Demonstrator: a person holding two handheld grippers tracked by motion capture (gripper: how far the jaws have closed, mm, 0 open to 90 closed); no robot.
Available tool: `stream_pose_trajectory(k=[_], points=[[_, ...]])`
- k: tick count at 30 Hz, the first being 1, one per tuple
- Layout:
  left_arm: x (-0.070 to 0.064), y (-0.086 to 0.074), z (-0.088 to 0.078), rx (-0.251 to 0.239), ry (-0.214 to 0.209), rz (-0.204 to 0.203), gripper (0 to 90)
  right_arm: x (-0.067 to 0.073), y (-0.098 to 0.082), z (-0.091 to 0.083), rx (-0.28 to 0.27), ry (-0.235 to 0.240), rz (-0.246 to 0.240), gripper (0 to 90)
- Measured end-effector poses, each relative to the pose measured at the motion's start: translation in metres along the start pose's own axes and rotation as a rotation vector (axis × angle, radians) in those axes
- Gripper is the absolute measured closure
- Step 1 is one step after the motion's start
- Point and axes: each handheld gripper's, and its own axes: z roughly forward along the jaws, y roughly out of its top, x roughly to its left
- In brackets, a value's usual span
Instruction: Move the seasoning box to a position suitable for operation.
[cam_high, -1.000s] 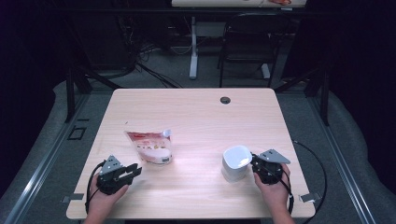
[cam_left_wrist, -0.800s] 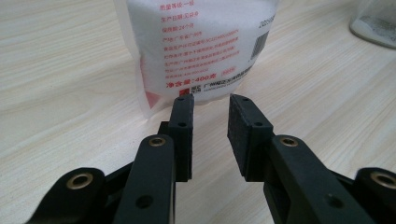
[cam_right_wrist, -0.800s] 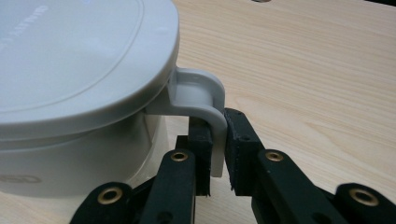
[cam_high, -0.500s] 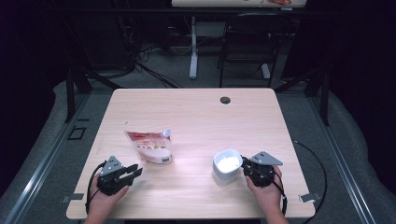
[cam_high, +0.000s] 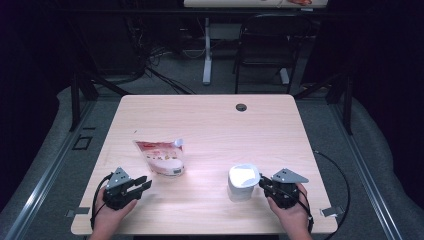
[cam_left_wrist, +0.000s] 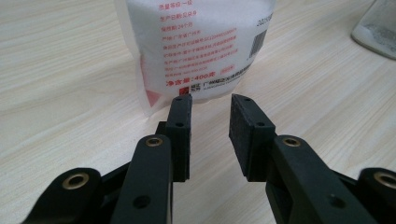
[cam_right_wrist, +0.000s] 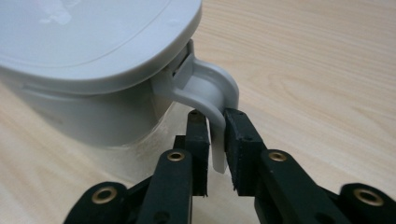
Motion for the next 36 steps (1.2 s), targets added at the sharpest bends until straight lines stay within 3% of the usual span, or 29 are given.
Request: stream_pose_trajectory(k=[6, 14, 20, 23, 26, 30, 33, 36], points=[[-0.001, 0.0, 0.001, 0.0, -0.005, 0.003, 69.6, 0.008, -0.002, -0.006, 0.011, 0.015, -0.005, 73.4], [0.0, 0.0, -0.001, 0.001, -0.004, 0.007, 69.6, 0.014, -0.003, -0.01, 0.009, 0.054, -0.002, 73.1], [0.0, -0.001, -0.001, -0.003, -0.002, 0.003, 69.7, 0.012, -0.002, -0.021, -0.019, 0.121, 0.043, 72.7], [0.0, -0.001, -0.002, -0.005, -0.001, -0.003, 69.7, 0.013, 0.001, -0.026, -0.018, 0.114, 0.036, 74.1], [0.0, -0.001, -0.001, -0.003, 0.0, 0.0, 69.8, 0.013, 0.007, -0.034, -0.051, 0.121, 0.04, 78.4], [-0.001, 0.0, -0.001, -0.004, 0.0, -0.006, 69.9, 0.013, 0.011, -0.037, -0.051, 0.093, 0.016, 84.6], [-0.001, 0.0, -0.001, 0.002, -0.004, 0.0, 70.2, 0.011, 0.016, -0.038, -0.058, 0.083, 0.028, 90.0], [-0.002, 0.0, 0.0, 0.007, -0.004, 0.008, 70.5, 0.01, 0.025, -0.04, -0.064, 0.084, 0.038, 90.0]])
